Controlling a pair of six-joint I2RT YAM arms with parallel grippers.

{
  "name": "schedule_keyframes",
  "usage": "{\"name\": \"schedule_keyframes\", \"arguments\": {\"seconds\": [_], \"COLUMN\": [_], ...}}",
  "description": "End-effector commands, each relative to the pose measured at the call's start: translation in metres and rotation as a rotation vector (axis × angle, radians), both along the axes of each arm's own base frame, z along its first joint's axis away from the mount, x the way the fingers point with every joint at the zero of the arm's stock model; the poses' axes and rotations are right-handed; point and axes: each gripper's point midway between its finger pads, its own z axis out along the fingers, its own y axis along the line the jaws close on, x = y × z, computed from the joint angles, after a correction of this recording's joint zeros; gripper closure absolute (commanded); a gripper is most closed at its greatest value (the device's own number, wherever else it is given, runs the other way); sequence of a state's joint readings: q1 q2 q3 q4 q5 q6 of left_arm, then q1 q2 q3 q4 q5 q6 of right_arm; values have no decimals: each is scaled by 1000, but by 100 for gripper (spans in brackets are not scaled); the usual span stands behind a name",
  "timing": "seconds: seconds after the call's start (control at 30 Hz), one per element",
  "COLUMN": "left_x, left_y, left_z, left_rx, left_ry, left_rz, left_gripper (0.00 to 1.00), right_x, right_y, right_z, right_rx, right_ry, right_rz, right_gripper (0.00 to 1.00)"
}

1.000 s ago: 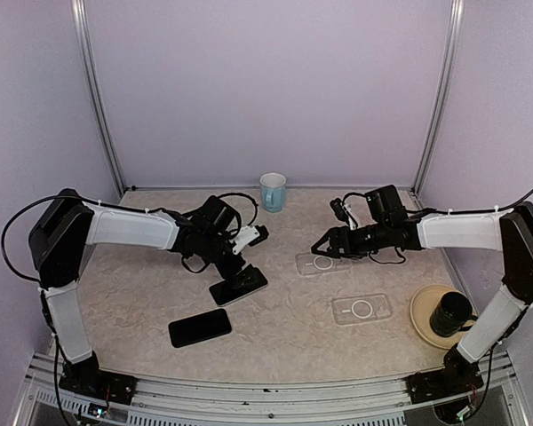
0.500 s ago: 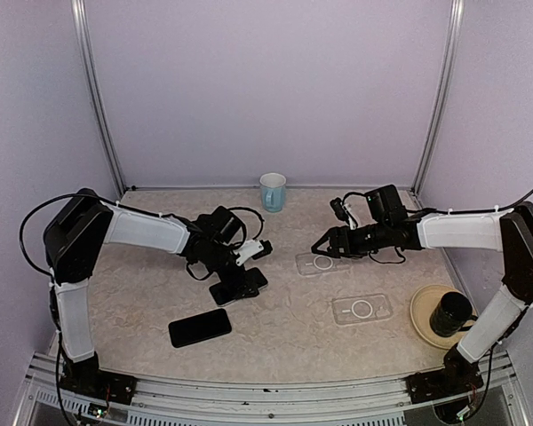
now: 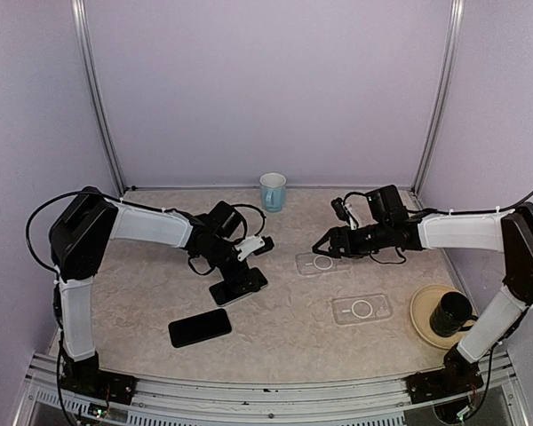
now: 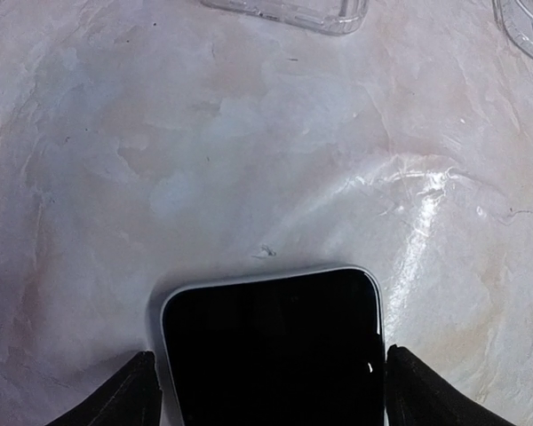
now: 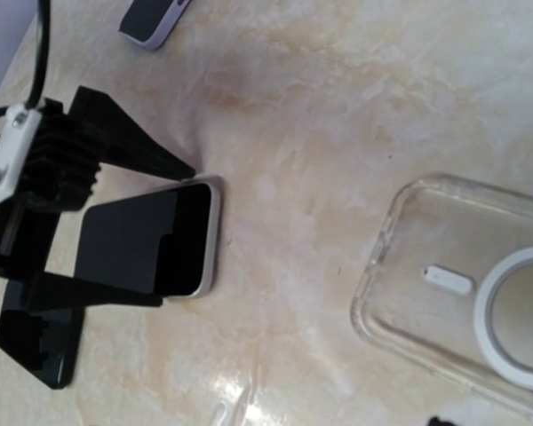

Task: Put the phone into the phone case
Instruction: Pick up the phone from the center of the board.

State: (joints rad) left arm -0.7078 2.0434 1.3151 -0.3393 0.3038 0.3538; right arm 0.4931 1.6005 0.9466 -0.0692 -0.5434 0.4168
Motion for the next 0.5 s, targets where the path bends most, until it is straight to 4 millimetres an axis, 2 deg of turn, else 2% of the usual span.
{"name": "schedule_keyframes", "arguments": {"seconds": [0.0, 0.13, 0.27, 0.33, 0.4, 0.47], "left_x": [-15, -15, -16, -18, -19, -20], "left_y": [11, 14, 16, 16, 17, 18], "left_z": [-22, -25, -26, -25, -23, -21], "left_rx": [60, 76, 98, 105, 119, 122], "left_ry": [102, 99, 67, 52, 39, 39], "left_rz": [1, 21, 35, 34, 34, 33], "left_gripper": [19, 28, 28, 24, 15, 11], "right_x": [-4, -4, -4, -3, -3, -3], "right_y": [0, -1, -1, 0, 1, 1], "right_z": [10, 11, 12, 12, 12, 13], "right_rx": [10, 6, 4, 6, 7, 10], "right_ry": [-31, -32, -34, -34, -32, -31], "right_rz": [-2, 1, 2, 4, 4, 4], "right_gripper": [24, 24, 24, 24, 24, 24]}}
